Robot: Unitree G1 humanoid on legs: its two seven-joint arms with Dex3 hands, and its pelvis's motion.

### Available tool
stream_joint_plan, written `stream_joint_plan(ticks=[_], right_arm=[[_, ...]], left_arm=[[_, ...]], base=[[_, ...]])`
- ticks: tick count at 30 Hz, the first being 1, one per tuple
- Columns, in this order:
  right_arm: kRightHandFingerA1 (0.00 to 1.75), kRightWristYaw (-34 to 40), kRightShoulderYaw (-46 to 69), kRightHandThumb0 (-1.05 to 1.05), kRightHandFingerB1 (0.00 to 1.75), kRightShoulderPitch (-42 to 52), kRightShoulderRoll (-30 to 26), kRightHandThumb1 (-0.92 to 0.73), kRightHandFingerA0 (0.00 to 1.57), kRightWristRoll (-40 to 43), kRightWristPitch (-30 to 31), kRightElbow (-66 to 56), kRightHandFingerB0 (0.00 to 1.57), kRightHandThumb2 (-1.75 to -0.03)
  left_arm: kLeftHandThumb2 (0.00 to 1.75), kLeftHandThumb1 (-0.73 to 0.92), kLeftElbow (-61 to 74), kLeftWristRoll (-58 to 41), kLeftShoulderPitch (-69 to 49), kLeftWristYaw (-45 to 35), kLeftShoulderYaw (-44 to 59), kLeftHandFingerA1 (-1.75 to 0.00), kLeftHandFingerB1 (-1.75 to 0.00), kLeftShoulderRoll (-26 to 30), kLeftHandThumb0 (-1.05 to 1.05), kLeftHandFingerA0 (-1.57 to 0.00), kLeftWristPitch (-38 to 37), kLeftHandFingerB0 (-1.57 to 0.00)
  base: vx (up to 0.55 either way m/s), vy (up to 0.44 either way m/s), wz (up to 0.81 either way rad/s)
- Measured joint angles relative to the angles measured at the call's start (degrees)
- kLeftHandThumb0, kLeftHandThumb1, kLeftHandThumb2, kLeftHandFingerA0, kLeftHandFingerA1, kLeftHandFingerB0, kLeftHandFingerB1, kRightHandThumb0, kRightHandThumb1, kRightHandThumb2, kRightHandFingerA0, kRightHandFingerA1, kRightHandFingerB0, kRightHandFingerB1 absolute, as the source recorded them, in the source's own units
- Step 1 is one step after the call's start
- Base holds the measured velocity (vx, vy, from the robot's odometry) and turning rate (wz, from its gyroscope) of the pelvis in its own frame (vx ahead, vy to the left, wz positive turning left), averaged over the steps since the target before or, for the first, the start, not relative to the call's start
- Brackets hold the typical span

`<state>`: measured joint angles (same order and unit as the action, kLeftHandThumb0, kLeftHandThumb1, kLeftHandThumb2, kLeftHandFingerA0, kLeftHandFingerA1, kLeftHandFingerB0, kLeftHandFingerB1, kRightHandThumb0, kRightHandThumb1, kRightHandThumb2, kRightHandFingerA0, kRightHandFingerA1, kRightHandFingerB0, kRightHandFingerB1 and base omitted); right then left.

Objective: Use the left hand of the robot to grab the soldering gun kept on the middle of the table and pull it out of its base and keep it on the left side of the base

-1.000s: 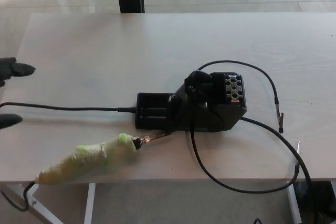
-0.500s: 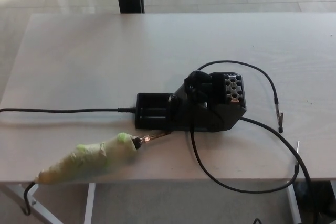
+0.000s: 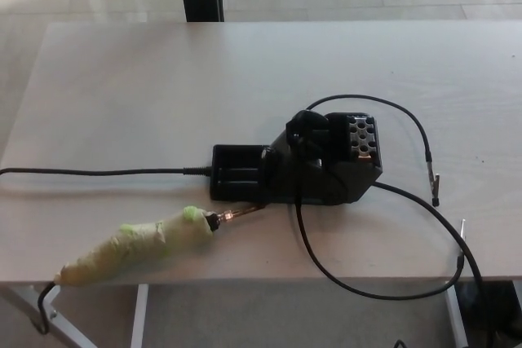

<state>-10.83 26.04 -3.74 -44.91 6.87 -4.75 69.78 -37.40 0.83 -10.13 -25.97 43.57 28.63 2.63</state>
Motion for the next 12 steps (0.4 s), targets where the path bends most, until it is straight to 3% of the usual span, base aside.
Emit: stream_joint_plan(ticks=[1,2,3,4,8,9,10,12], right_arm=[[0.72,0.0,0.0,-0.62,0.47,0.0,0.0,-0.51,0.62,0.0,0.0,0.0,0.27,-0.85],[0.71,0.0,0.0,-0.63,0.47,0.0,0.0,-0.51,0.61,0.0,0.0,0.0,0.26,-0.85],[0.70,0.0,0.0,-0.63,0.46,-0.1,0.0,-0.51,0.61,0.0,0.0,0.0,0.26,-0.85],[0.70,0.0,0.0,-0.63,0.46,-0.1,0.0,-0.51,0.61,0.0,0.0,0.0,0.25,-0.84],[0.72,0.0,0.2,-0.61,0.45,0.2,0.0,-0.52,0.61,0.1,0.0,0.1,0.23,-0.85],[0.70,0.0,0.3,-0.62,0.45,0.5,0.0,-0.52,0.59,0.1,0.0,0.1,0.22,-0.85],[0.65,0.0,0.3,-0.54,0.32,0.6,0.0,-0.63,0.61,0.1,0.0,0.1,0.27,-0.59],[0.65,0.0,0.3,-0.54,0.32,0.9,0.0,-0.63,0.61,0.2,0.0,0.2,0.27,-0.59]], left_arm=[[0.90,0.55,-2.2,0.0,-0.2,0.9,0.0,-0.60,-0.57,-0.9,-0.46,-0.32,0.0,-0.34],[0.93,0.59,-4.0,0.0,-0.3,1.6,0.0,-0.61,-0.55,-1.5,-0.49,-0.35,0.0,-0.31],[0.93,0.58,-6.3,0.2,-0.2,2.6,-0.3,-0.61,-0.54,-2.3,-0.47,-0.35,0.0,-0.28],[0.61,0.74,-7.3,0.2,-0.2,3.0,-0.5,-0.54,-0.44,-2.6,-0.47,-0.40,0.0,-0.39],[0.62,0.73,-14.6,0.7,0.6,6.4,-3.3,-0.54,-0.47,-4.6,-0.51,-0.57,-0.1,-0.52],[0.63,0.71,-16.8,1.0,0.9,7.6,-5.3,-0.54,-0.46,-5.0,-0.52,-0.55,-0.2,-0.48],[0.61,0.73,-18.2,1.3,1.1,8.3,-6.5,-0.56,-0.48,-5.1,-0.50,-0.56,-0.4,-0.50],[0.61,0.73,-21.6,1.7,1.6,9.8,-9.1,-0.56,-0.48,-5.2,-0.50,-0.56,-0.9,-0.50]], base=[[0.00,0.000,0.00],[0.00,0.000,0.00],[0.00,0.000,0.00],[0.00,0.000,0.00],[0.00,0.000,0.00],[0.00,0.000,0.00],[0.00,0.000,0.00],[0.00,0.000,0.00]])
